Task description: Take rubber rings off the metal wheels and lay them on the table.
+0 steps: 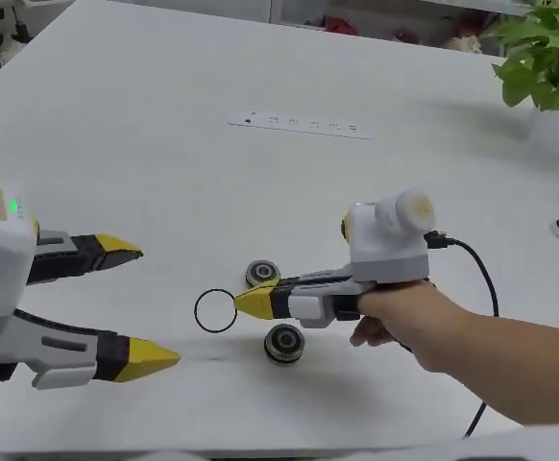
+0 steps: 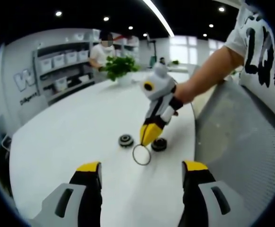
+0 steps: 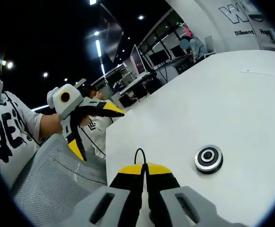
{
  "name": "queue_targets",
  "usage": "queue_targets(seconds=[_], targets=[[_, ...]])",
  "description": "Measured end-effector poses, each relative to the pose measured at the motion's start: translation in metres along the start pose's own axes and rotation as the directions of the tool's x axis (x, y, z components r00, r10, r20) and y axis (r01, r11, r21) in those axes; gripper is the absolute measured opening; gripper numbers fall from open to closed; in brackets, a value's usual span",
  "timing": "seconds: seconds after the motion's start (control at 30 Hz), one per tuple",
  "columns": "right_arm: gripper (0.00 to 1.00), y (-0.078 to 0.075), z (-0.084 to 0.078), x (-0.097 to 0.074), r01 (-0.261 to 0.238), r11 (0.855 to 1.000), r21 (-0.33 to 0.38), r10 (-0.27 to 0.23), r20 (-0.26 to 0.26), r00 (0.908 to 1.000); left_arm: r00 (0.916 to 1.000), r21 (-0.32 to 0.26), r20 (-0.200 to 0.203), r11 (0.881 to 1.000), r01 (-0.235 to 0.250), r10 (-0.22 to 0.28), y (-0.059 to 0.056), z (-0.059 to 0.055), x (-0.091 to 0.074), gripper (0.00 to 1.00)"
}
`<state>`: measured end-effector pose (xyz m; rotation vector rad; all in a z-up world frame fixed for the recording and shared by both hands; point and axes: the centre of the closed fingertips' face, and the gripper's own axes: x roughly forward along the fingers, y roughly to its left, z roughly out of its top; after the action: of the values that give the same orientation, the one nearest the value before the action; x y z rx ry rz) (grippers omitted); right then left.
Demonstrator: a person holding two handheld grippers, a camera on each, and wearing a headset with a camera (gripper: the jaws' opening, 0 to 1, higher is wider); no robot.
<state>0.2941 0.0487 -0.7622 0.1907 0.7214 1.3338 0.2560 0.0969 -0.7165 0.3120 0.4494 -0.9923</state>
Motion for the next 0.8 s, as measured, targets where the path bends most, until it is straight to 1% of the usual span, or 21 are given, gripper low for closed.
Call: queue_targets(seconds=[0.4, 0.63, 0.8], targets=[[0.00, -0.006, -0.011, 0.008, 0.021, 1.000, 0.000, -0.021, -0.038, 0.9991, 0.9999, 0.002, -0.010, 1.000, 0.005, -0.005, 0.000, 0.000, 0.002, 0.71], [0.00, -0.011, -0.014, 0.011, 0.045, 0.999, -0.005, -0.045, -0.046, 0.9979, 0.9999, -0.004, -0.014, 1.000, 0.005, -0.005, -0.001, -0.003, 0.002, 0.70], [0.00, -0.014, -0.018, 0.014, 0.060, 0.998, -0.016, -0.061, -0.063, 0.9961, 0.9998, -0.007, -0.017, 1.000, 0.005, -0.005, -0.001, -0.004, 0.002, 0.70]])
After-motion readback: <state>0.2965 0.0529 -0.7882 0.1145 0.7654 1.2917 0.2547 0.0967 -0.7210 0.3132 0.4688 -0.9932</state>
